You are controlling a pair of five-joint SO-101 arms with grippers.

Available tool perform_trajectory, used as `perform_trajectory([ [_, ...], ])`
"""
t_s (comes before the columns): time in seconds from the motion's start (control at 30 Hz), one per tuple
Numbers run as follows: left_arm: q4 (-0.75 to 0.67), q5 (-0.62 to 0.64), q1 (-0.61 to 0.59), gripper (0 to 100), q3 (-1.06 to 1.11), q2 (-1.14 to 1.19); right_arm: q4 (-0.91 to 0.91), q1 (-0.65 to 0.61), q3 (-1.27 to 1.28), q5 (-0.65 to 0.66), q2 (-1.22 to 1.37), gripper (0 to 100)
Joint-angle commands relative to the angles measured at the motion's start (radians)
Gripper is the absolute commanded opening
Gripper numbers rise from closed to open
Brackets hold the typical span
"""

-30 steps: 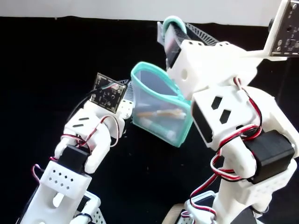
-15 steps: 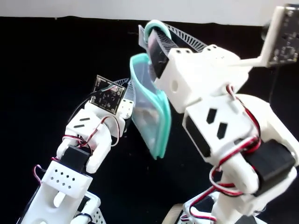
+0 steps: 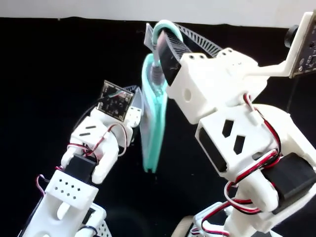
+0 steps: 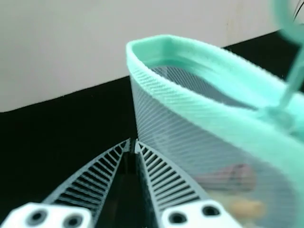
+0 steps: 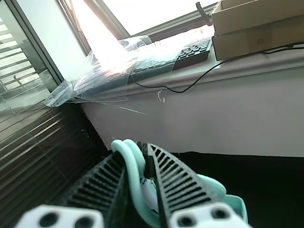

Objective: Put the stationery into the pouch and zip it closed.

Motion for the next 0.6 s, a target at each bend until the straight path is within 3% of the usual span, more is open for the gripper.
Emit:
perform_trajectory([
  [0.0, -0.021, -0.009, -0.005, 1, 0.022, -0.002, 0.015, -0.012, -0.028, -0.015, 0.002, 0.5],
  [0.17, -0.021, -0.009, -0.005, 1, 0.05, -0.008, 0.005, -0.012, 0.094, -0.094, 0.001, 0.5],
  [0.4, -0.026, -0.009, -0.005, 1, 0.041, -0.005, 0.004, -0.016, 0.153, -0.098, -0.001, 0.5],
  [0.57, -0.061, -0.009, -0.005, 1, 0.039, -0.002, 0.013, -0.111, 0.154, -0.095, -0.001, 0.5],
])
